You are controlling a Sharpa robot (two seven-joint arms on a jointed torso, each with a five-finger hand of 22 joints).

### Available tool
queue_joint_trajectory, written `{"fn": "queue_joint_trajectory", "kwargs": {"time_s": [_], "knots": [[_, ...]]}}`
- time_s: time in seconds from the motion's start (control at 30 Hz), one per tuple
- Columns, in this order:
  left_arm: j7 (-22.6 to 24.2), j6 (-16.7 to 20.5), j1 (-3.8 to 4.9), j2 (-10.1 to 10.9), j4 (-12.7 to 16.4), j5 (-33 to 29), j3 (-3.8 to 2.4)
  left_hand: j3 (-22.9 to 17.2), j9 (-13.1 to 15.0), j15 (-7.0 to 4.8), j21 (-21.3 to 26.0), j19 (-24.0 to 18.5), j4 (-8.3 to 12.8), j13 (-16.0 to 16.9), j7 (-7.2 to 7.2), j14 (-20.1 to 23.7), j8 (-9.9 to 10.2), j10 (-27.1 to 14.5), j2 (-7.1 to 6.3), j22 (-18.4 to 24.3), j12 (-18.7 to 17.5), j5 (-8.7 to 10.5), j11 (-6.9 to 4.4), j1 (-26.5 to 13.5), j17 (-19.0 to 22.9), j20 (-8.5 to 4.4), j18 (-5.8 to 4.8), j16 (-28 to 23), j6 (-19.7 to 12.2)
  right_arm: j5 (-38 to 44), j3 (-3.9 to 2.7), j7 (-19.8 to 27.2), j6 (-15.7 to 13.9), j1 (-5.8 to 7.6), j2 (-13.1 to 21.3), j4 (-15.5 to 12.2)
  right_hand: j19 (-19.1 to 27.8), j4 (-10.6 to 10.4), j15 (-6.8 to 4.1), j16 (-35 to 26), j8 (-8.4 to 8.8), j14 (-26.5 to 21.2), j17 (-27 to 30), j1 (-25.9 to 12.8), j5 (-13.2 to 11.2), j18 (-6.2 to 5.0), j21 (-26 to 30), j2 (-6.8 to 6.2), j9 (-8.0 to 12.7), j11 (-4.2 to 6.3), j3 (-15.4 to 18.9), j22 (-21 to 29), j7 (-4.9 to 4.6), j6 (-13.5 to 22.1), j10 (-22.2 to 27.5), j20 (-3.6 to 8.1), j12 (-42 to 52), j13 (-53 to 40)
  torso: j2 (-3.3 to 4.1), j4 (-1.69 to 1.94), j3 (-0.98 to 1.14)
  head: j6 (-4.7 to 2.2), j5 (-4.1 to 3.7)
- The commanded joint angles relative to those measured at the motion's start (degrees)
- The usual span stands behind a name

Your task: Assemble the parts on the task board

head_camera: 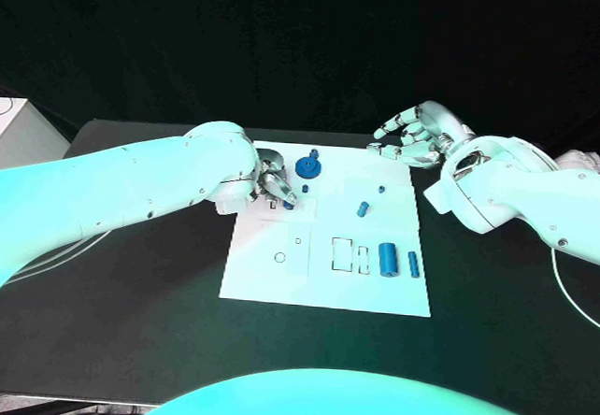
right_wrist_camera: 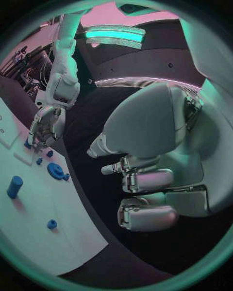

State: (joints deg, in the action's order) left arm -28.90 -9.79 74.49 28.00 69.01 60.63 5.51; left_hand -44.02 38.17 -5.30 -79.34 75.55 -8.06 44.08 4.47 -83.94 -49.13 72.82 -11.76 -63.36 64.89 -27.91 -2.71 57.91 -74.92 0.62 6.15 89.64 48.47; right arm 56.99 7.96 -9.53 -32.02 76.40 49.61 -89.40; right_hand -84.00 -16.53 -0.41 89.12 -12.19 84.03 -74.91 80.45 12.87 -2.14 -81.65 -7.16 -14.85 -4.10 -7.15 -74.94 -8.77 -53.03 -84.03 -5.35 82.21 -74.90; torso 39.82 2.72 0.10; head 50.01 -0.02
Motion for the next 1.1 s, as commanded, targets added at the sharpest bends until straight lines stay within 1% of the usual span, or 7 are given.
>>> {"fn": "queue_joint_trajectory", "kwargs": {"time_s": [0.03,0.27,0.47,0.6,0.87,0.97,1.1], "knots": [[0.5,-1.9,-0.09,-0.1,0.0,0.1,0.05,-9.5,8.6,-0.5,-0.2,0.5,9.9,0.0,-3.51,-6.1,-0.1,-0.1,0.81,-0.1,-0.3,-0.38,-0.26,0.4,-15.1,0.08,-0.81,0.4,4.1,0.5,-0.02,0.0,0.6,-0.02,0.0,0.0,-2.5,0.0,0.02,-0.3,-0.24,5.4,-13.1,-0.5,0.3,-0.1,0.2,-0.07,-0.1,0.14,-0.3,-8.1,-0.03,0.2,0.3,-0.05,-0.2,-8.9,0.03,0.02,0.01,-0.01,-0.02],[0.3,-2.3,-0.13,-0.7,-0.7,-0.1,0.06,-9.4,8.6,-0.5,-0.2,0.6,9.9,-0.2,-3.51,-6.1,-0.1,-0.1,0.78,-0.2,-0.4,-0.29,-0.25,0.4,-15.1,0.08,-0.83,0.4,4.1,0.5,-0.02,0.0,0.6,-0.02,0.0,0.0,-2.5,0.0,0.02,-0.3,-0.24,5.4,-13.1,-0.5,0.3,-0.1,0.2,-0.07,-0.1,0.14,-0.3,-8.1,-0.03,0.2,0.3,-0.05,-0.2,-8.9,0.06,-0.03,0.03,-0.01,0.0],[0.1,-2.5,-0.42,-1.4,-1.6,-0.3,0.07,-9.4,8.6,-0.49,-0.2,0.5,9.8,-0.3,-3.49,-6.1,0.0,-0.1,0.83,-0.1,-0.4,-0.21,-0.23,0.3,-15.1,0.08,-0.83,0.4,4.1,0.5,-0.02,0.0,0.6,-0.02,0.0,-0.1,-2.5,0.0,0.02,-0.3,-0.24,5.4,-13.1,-0.5,0.3,-0.1,0.2,-0.07,-0.1,0.14,-0.3,-8.1,-0.03,0.2,0.3,-0.05,-0.2,-8.9,0.09,-0.11,0.05,-0.01,-0.07],[-0.1,-2.9,-0.53,-1.8,-2.1,-0.4,0.08,-9.3,8.6,-0.48,-0.2,0.6,9.8,-0.3,-3.47,-6.1,0.0,-0.1,0.88,-0.1,-0.5,-0.15,-0.21,0.3,-15.1,0.08,-0.83,0.4,4.1,0.5,-0.02,0.0,0.6,-0.02,0.0,-0.1,-2.5,0.0,0.02,-0.3,-0.24,5.4,-13.1,-0.5,0.3,-0.1,0.2,-0.07,-0.1,0.14,-0.3,-8.1,-0.03,0.2,0.3,-0.05,-0.2,-8.9,0.06,-0.11,0.1,-0.01,-0.12],[-0.2,-3.5,-0.58,-2.2,-2.6,-0.5,0.08,-8.9,8.6,-0.43,-0.2,0.6,9.4,-0.2,-3.47,-6.1,0.0,0.1,1.06,-0.2,-0.4,0.15,-0.18,-0.2,-15.1,0.1,-0.85,0.4,4.2,0.5,-0.02,0.0,0.6,-0.02,0.0,-0.1,-2.5,0.0,0.02,-0.3,-0.24,5.4,-13.1,-0.5,0.3,-0.1,0.2,-0.07,-0.1,0.14,-0.3,-8.1,-0.03,0.2,0.3,-0.05,-0.2,-8.9,-0.02,-0.04,0.1,-0.01,-0.26],[-0.3,-3.9,-0.58,-2.2,-2.6,-0.5,0.09,-8.1,8.7,-0.43,-0.2,0.6,9.1,-0.1,-3.55,-6.1,0.0,0.3,1.07,-0.2,-0.4,0.38,-0.22,-0.5,-15.1,0.12,-0.86,0.4,4.4,0.5,-0.02,0.0,0.6,-0.02,0.0,-0.1,-2.5,0.0,0.02,-0.3,-0.24,5.4,-13.1,-0.5,0.3,-0.1,0.2,-0.07,-0.1,0.14,-0.3,-8.1,-0.03,0.2,0.3,-0.05,-0.2,-8.9,-0.02,0.02,0.09,-0.01,-0.3],[-0.3,-4.2,-0.58,-2.3,-2.7,-0.6,0.09,-5.4,8.8,-0.47,0.0,0.6,8.2,-0.1,-3.79,-6.1,0.2,0.6,1.0,-0.2,-0.4,0.82,-0.37,-1.2,-15.1,0.08,-0.85,0.4,4.6,0.5,-0.02,0.0,0.6,-0.02,0.0,-0.1,-2.5,0.0,0.02,-0.3,-0.24,5.4,-13.1,-0.5,0.3,-0.1,0.2,-0.07,-0.1,0.14,-0.3,-8.1,-0.03,0.2,0.3,-0.05,-0.2,-8.9,-0.03,0.0,0.09,-0.01,-0.3]]}}
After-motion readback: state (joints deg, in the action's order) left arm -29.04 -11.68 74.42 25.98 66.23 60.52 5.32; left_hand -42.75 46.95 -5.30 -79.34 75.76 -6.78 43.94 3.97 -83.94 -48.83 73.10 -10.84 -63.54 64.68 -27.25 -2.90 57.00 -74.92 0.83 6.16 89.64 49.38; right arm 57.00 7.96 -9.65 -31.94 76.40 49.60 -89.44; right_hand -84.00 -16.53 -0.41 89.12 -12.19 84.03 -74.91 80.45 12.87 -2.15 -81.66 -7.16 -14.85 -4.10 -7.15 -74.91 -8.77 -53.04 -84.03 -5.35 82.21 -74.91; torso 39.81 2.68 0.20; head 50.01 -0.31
